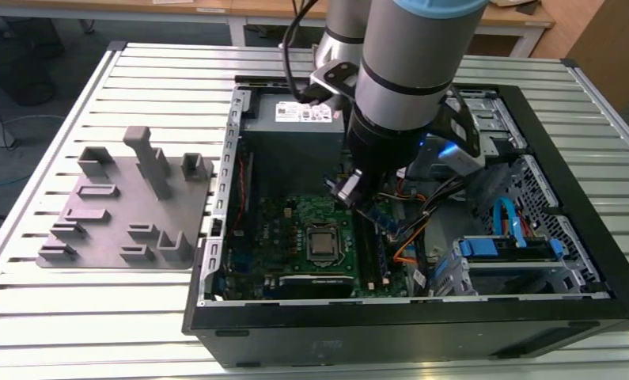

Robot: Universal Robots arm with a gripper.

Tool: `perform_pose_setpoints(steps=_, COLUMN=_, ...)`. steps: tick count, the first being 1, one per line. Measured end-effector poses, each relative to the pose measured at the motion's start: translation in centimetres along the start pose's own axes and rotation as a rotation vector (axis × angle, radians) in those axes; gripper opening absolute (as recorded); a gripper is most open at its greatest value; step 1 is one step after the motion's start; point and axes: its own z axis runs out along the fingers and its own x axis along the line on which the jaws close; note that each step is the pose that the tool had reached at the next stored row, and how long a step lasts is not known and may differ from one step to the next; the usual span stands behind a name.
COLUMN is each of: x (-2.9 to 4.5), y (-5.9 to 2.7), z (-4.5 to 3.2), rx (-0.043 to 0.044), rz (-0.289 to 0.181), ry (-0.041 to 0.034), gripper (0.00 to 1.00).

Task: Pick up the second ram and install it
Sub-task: 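Insert the second ram into the second slot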

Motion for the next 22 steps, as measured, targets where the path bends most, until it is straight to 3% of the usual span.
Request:
perform_pose_setpoints(steps=12, x=0.0, y=0.0, z=0.02, rx=0.008, rz=0.141, ry=-0.0062, gripper=0.14)
perform_pose_setpoints(steps=22, x=0.0, y=0.0, z=0.03, rx=0.012, rz=0.212, ry=-0.0093, gripper=0.14)
